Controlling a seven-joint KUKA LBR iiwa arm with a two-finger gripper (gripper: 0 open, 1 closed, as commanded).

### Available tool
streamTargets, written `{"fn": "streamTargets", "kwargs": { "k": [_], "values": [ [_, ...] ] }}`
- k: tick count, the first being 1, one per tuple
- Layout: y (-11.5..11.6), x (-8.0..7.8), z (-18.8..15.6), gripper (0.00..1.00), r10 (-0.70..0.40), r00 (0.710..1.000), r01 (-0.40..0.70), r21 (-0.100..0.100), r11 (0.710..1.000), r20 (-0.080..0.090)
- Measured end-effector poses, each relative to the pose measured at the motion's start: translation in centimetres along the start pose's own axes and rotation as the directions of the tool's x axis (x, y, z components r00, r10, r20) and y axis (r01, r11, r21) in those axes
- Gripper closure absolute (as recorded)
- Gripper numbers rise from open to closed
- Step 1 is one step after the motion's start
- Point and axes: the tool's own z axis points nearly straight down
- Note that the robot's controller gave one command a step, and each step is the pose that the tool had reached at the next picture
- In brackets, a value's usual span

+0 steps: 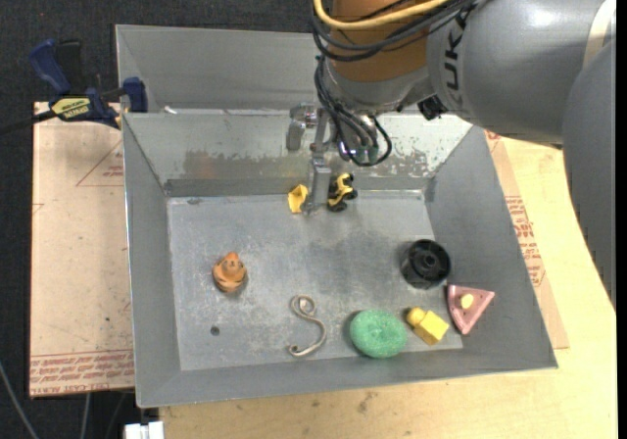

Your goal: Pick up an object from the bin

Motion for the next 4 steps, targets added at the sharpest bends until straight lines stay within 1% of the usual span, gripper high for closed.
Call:
{"fn": "streamTargets", "kwargs": {
  "k": [1,2,3,4],
  "values": [
    [-0.1,-0.1,-0.6,0.00,0.002,1.000,-0.002,-0.001,1.000,0.007],
    [-2.7,-0.4,5.7,0.00,0.097,0.995,-0.097,-0.002,0.995,0.010],
    [-5.6,0.0,14.7,0.00,0.157,0.988,-0.157,-0.003,0.988,0.011],
    [-7.1,0.1,13.2,0.00,0.239,0.971,-0.239,-0.002,0.971,0.005]
  ]
}}
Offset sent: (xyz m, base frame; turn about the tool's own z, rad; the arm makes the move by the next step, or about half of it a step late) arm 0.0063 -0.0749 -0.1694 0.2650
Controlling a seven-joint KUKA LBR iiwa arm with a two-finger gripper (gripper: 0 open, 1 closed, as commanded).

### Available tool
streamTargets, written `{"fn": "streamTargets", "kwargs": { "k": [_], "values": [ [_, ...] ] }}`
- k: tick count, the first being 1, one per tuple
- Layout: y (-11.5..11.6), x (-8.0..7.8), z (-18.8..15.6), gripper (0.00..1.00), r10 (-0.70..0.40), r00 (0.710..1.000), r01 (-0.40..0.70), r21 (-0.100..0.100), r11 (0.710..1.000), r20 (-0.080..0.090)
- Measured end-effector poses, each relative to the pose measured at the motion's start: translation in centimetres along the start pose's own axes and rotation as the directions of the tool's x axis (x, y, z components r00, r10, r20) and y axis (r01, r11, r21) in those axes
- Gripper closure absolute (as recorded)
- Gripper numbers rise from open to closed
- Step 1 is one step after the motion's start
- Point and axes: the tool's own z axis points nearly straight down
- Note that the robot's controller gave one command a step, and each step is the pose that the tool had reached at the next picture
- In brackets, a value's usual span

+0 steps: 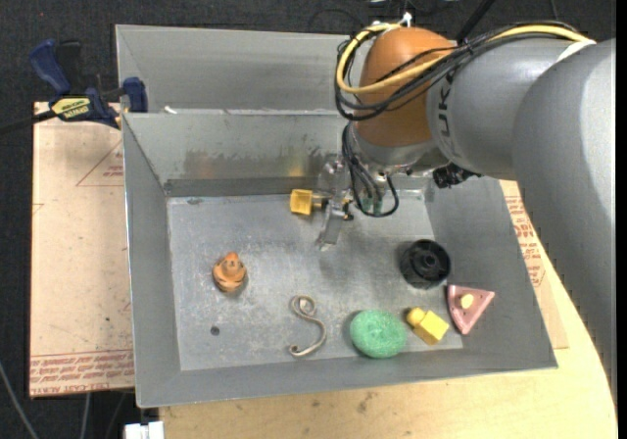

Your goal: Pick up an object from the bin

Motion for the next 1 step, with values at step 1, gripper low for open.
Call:
{"fn": "streamTargets", "kwargs": {
  "k": [1],
  "values": [
    [-5.26,-2.15,3.77,0.00,0.034,0.999,-0.034,-0.001,0.999,-0.012]
  ]
}}
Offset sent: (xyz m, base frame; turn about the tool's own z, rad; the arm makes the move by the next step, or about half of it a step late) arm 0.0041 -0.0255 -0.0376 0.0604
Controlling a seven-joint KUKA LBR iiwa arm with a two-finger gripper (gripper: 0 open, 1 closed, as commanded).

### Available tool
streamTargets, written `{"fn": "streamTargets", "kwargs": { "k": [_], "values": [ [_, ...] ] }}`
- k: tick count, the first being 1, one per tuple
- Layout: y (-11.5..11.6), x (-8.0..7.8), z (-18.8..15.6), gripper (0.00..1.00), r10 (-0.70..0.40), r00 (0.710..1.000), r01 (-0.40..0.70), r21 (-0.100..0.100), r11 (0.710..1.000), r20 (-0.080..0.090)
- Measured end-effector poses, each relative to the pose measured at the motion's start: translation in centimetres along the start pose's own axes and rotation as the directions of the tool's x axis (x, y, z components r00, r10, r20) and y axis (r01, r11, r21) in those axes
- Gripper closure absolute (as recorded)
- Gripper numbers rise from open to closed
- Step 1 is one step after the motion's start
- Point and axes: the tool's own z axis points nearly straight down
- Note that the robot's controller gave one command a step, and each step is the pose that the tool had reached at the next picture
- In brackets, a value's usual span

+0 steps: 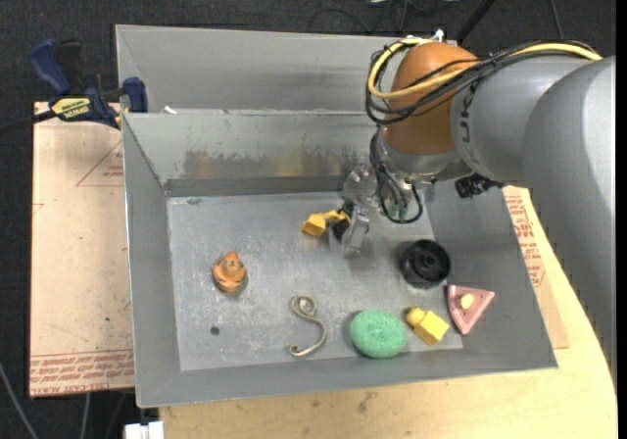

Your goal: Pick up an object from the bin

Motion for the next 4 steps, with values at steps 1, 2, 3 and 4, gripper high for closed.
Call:
{"fn": "streamTargets", "kwargs": {
  "k": [1,2,3,4],
  "values": [
    [3.0,1.0,-0.4,1.00,0.025,0.999,-0.025,-0.002,1.000,0.020],
    [3.0,1.0,-0.4,1.00,0.025,0.999,-0.025,-0.002,1.000,0.020],
    [3.0,1.1,-0.8,1.00,0.025,1.000,-0.025,-0.001,1.000,0.016],
    [2.9,1.3,-2.6,1.00,0.025,1.000,-0.025,0.001,1.000,0.010]
  ]
}}
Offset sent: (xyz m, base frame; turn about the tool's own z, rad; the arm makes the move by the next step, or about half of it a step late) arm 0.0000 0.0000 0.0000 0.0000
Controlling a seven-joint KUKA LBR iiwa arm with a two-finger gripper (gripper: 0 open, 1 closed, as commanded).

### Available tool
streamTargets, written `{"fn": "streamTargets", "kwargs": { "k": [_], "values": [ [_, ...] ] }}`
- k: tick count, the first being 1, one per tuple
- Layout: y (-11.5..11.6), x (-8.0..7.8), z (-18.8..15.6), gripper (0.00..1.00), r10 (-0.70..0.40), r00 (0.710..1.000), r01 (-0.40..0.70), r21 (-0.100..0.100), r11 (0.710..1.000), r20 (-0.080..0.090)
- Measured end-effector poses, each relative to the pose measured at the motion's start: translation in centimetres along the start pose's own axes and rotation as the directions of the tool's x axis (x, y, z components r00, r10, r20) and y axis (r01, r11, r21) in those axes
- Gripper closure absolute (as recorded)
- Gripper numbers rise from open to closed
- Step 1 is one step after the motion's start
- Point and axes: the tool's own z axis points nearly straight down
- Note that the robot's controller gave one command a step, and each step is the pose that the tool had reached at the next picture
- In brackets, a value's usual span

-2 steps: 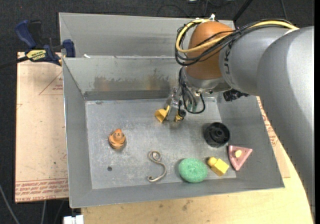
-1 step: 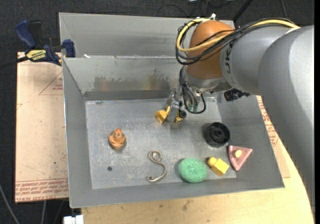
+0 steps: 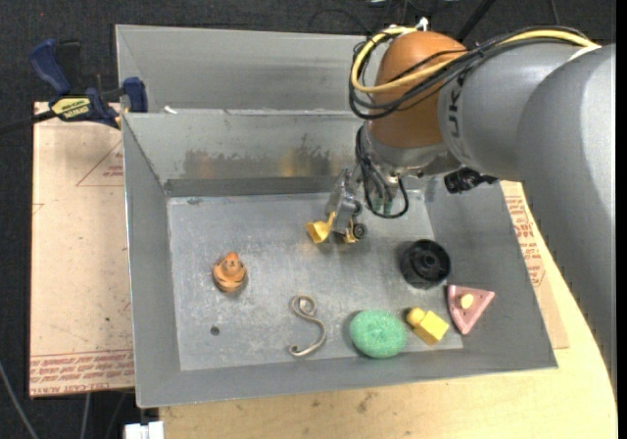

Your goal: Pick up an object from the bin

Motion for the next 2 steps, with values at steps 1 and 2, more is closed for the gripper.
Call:
{"fn": "streamTargets", "kwargs": {
  "k": [1,2],
  "values": [
    [0.0,-0.1,-1.9,1.00,-0.001,1.000,0.001,0.000,1.000,0.002],
    [0.1,-0.2,-3.5,1.00,-0.001,1.000,0.001,-0.002,1.000,0.007]
  ]
}}
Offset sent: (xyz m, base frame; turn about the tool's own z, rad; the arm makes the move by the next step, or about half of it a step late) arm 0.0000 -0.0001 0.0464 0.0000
